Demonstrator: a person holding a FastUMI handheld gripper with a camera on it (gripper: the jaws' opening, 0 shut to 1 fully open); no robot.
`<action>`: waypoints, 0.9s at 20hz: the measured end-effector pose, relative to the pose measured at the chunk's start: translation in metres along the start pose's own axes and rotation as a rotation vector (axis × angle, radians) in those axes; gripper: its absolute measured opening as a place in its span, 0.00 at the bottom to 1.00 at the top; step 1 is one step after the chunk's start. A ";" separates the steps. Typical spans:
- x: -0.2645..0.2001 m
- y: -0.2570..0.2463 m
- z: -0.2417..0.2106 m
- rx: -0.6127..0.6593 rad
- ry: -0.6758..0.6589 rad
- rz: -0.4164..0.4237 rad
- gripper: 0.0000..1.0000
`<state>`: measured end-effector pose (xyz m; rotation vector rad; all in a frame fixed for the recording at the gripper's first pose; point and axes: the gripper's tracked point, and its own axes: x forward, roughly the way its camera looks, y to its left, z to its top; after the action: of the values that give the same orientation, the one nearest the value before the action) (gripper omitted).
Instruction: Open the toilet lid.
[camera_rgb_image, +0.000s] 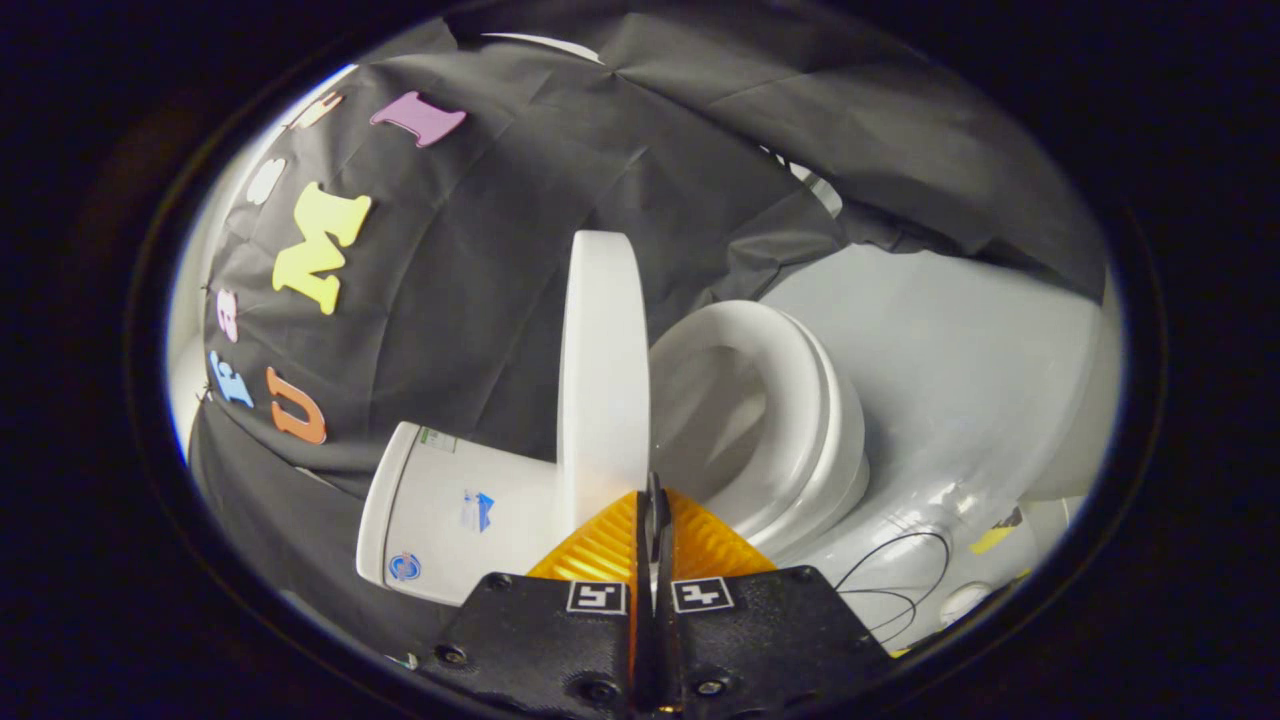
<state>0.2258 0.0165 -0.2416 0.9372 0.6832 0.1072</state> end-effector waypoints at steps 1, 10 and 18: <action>-0.001 0.005 0.000 -0.007 -0.003 0.002 0.04; -0.012 0.050 -0.005 -0.140 -0.025 -0.008 0.04; -0.019 0.081 -0.007 -0.231 -0.047 -0.049 0.04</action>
<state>0.2229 0.0636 -0.1726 0.6989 0.6350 0.1176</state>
